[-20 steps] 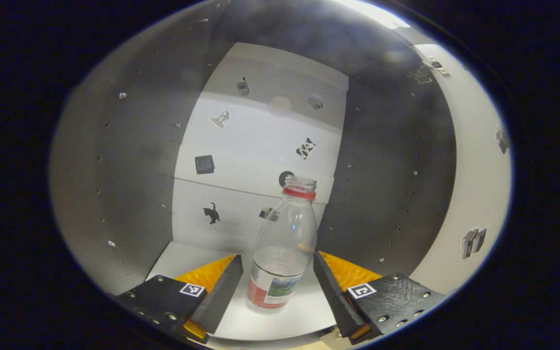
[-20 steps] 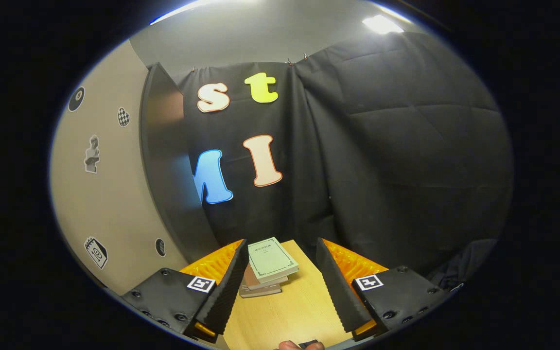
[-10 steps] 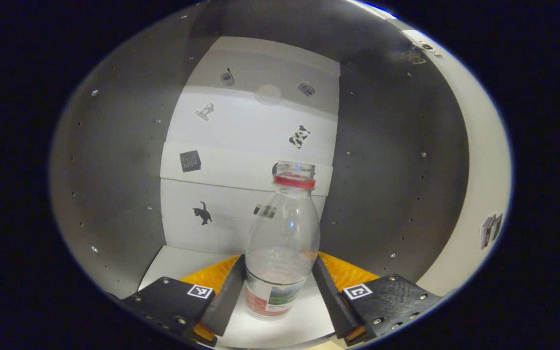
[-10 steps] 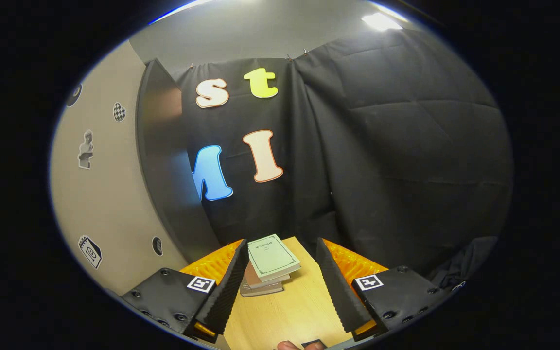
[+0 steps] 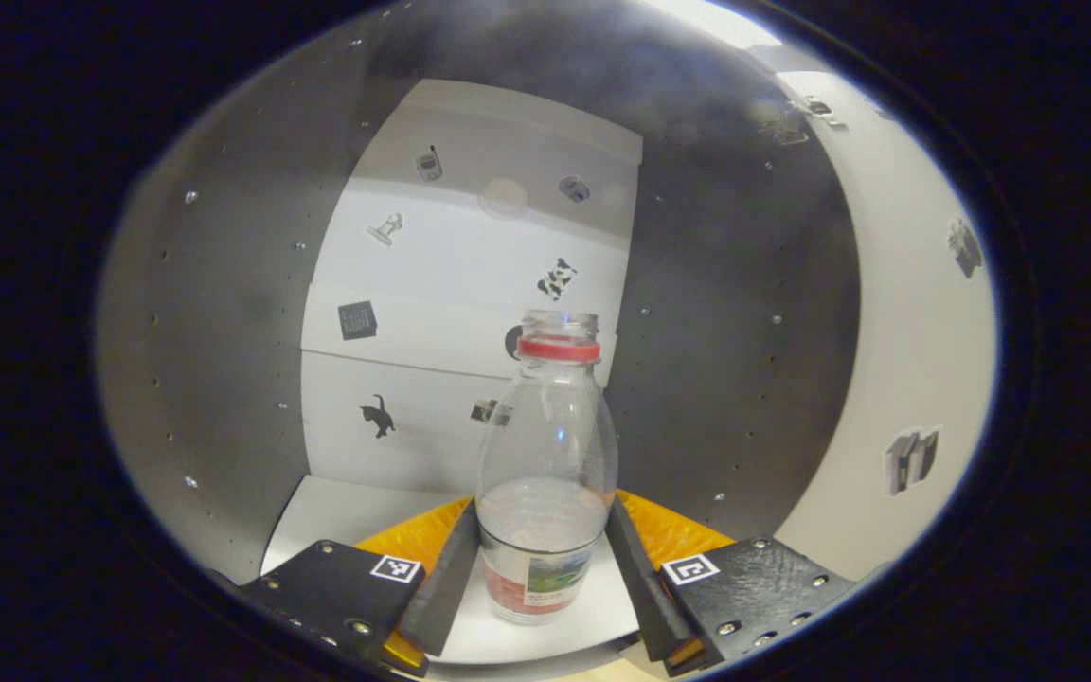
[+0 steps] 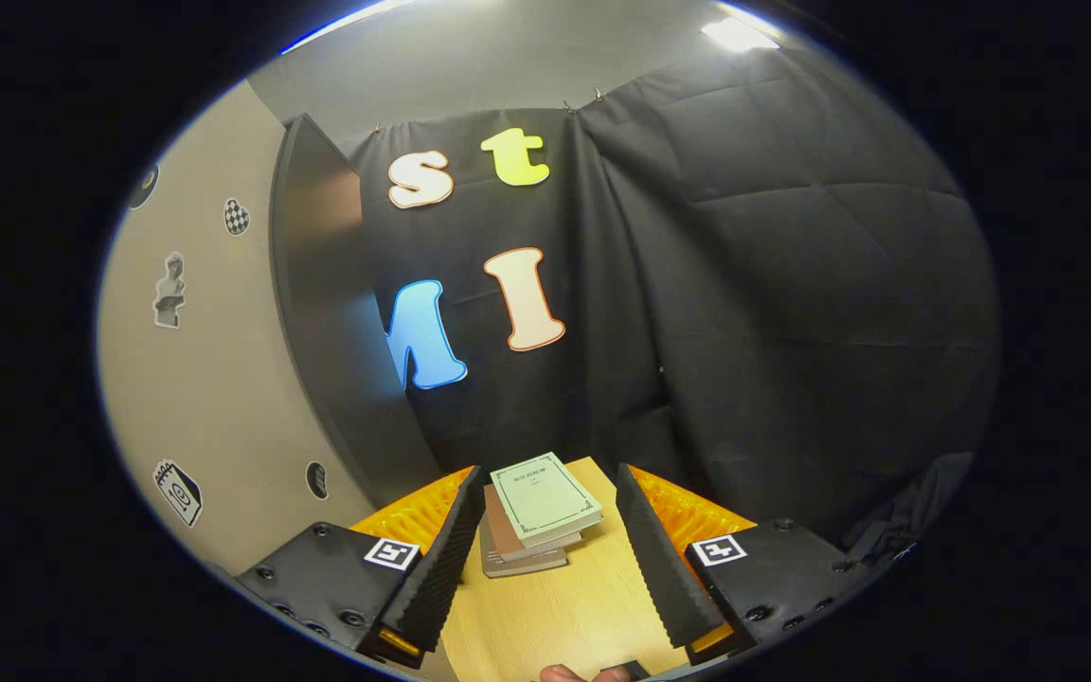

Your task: Open the cabinet door with the right hand, grasp the bottle in the cabinet with the left hand and place it on the coaster, then close the cabinet door with the right hand.

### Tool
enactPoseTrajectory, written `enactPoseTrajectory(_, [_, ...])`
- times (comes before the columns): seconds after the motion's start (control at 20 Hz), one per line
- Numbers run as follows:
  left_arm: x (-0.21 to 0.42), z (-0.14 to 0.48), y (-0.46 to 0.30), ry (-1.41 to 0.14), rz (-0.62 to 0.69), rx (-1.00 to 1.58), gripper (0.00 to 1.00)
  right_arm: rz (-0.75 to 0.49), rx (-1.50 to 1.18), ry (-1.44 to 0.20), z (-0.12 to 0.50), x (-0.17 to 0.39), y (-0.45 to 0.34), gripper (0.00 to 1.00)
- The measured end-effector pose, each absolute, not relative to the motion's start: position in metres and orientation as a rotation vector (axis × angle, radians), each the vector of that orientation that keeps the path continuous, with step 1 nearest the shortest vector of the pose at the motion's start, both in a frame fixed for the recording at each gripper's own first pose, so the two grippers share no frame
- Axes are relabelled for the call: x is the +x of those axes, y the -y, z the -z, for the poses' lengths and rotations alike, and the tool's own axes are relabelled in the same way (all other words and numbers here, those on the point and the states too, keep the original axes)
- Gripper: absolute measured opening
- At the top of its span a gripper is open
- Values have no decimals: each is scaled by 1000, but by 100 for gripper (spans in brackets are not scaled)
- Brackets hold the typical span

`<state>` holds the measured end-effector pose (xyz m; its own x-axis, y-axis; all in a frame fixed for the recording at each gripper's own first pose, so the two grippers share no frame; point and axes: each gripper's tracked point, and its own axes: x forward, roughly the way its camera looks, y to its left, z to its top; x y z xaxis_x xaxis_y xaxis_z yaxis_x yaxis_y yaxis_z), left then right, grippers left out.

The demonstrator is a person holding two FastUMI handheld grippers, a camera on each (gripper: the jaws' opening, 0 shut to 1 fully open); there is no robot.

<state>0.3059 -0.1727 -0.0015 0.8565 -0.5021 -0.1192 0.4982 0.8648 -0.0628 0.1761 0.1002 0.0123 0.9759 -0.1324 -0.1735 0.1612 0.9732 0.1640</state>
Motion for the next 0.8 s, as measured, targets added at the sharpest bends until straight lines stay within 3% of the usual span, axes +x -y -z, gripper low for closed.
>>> enactPoseTrajectory(0.3, [248,-23,140,-94,532,21,72,139,127,-136,-21,172,-107,89])
enactPoseTrajectory(0.35, [237,-27,133,-86,527,36,75,136,132,-133,-20,169,-110,82])
enactPoseTrajectory(0.8, [144,-42,43,-32,424,108,72,128,130,-125,-22,151,-122,82])
